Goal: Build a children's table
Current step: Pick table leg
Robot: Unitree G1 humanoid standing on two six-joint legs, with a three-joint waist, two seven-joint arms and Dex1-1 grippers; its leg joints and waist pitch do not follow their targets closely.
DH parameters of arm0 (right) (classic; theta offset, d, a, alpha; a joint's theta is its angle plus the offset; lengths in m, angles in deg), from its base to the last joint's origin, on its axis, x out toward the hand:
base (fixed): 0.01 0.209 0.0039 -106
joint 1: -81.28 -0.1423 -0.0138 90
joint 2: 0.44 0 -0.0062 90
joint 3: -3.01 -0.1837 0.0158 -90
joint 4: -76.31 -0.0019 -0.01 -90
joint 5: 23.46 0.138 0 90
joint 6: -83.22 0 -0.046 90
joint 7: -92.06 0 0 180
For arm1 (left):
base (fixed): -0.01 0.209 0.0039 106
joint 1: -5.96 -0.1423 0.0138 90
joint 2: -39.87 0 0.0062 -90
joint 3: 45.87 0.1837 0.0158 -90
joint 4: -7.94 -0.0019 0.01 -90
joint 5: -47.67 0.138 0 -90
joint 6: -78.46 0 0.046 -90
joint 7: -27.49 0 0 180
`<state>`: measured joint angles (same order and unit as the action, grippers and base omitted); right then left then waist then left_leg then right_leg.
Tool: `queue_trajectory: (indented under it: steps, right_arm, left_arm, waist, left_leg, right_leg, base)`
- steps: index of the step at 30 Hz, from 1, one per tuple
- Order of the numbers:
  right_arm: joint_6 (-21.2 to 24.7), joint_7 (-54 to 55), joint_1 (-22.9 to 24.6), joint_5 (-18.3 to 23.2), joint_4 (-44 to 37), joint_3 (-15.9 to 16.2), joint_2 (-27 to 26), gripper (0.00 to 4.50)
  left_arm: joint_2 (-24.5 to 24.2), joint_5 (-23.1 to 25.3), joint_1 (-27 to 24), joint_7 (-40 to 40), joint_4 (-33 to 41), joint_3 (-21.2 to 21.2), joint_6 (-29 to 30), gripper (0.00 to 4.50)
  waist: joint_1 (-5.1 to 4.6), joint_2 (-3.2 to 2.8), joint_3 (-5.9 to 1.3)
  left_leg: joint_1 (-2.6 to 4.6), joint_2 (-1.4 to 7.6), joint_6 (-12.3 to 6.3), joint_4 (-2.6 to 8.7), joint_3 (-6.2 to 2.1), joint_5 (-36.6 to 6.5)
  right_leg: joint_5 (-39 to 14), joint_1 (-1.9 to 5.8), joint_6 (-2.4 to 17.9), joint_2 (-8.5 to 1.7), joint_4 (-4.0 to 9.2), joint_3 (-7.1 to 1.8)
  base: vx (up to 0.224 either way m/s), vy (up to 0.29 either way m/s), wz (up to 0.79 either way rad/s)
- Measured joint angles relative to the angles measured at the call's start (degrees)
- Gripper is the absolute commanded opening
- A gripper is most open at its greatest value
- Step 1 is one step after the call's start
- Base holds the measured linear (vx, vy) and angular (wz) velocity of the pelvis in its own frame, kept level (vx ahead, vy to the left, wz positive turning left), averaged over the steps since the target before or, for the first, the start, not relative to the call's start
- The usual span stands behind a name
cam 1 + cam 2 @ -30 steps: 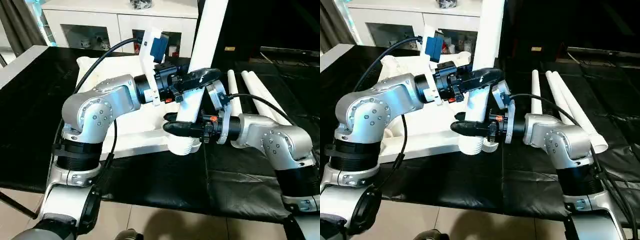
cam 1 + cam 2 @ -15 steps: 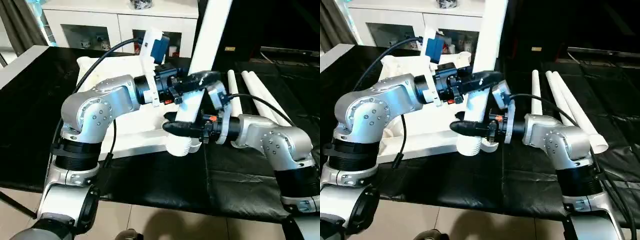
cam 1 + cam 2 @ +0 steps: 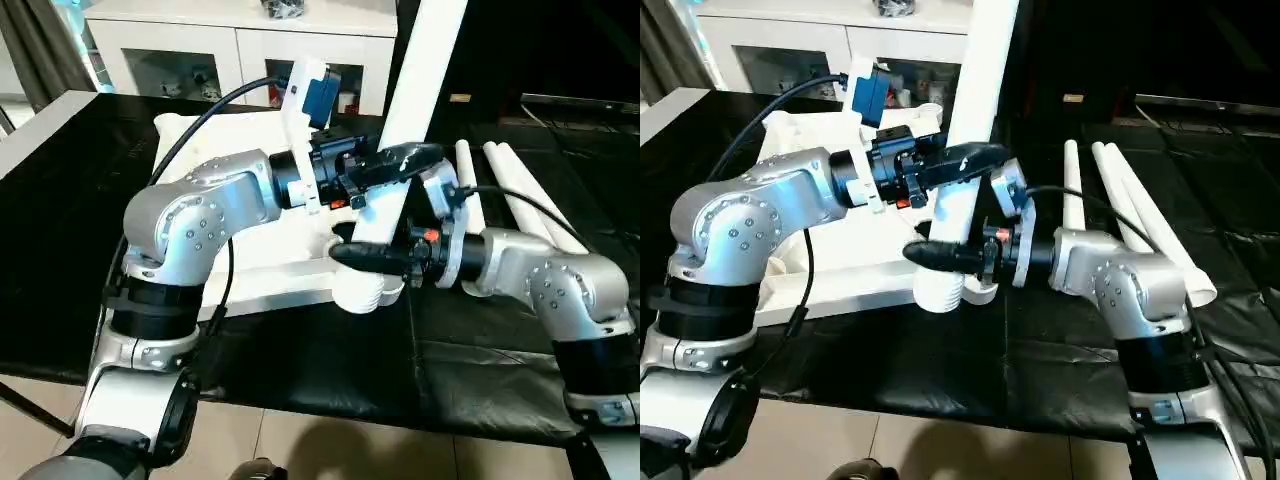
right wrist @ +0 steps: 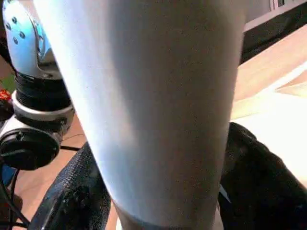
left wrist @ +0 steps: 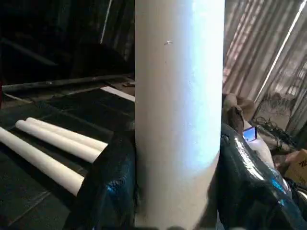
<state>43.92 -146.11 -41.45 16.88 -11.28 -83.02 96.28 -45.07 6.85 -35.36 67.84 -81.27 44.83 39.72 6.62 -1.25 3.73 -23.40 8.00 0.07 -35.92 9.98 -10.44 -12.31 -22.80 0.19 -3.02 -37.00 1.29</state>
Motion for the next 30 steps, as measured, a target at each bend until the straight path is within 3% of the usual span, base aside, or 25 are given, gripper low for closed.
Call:
queue_trajectory:
  steps: [10, 24, 25, 30]
  right_arm:
    - [-0.1, -0.1, 0.0, 0.0, 0.0, 0.1, -0.4, 2.30]
    - [-1.4, -1.0, 0.0, -0.3, -0.2, 0.8, -0.5, 2.01]
    - [-1.4, -1.0, 0.0, -0.3, -0.3, 0.8, -0.4, 2.01]
    - [-2.4, -1.3, 0.0, -0.1, -1.7, 0.8, -0.5, 1.98]
  left_arm:
    - [0.2, 0.0, 0.1, -0.7, -0.3, -0.5, 0.0, 1.84]
    - [0.6, -0.3, 0.1, -0.9, -0.6, -0.9, 0.9, 1.84]
    - [0.7, -0.4, 0.1, -0.9, -0.5, -0.9, 0.9, 2.40]
    - [1.5, -3.3, 0.1, -1.1, 1.0, -2.4, 1.8, 2.98]
  waist:
    - [-0.01, 0.00, 0.00]
    - [0.01, -0.01, 0.00]
    - [0.01, -0.01, 0.00]
    - [0.00, -0.01, 0.00]
  left_leg:
    - [0.00, 0.00, -0.01, 0.00, 0.00, 0.0]
    - [-0.03, 0.01, -0.03, -0.01, 0.00, 0.1]
    - [-0.03, 0.01, -0.04, -0.01, 0.00, 0.1]
    - [-0.05, 0.02, -0.07, -0.01, 0.00, 0.2]
  right_leg:
    - [0.0, 0.02, 0.0, -0.03, -0.01, 0.06]
    - [0.0, 0.16, 0.0, -0.23, -0.01, 0.41]
    - [0.0, 0.18, 0.0, -0.25, 0.00, 0.45]
    - [0.0, 0.24, 0.0, -0.31, 0.01, 0.60]
  base:
    - [0.000, 0.000, 0.00]
    - [0.000, 0.000, 0.00]
    - [0.000, 0.000, 0.00]
    - [0.000, 0.000, 0.00]
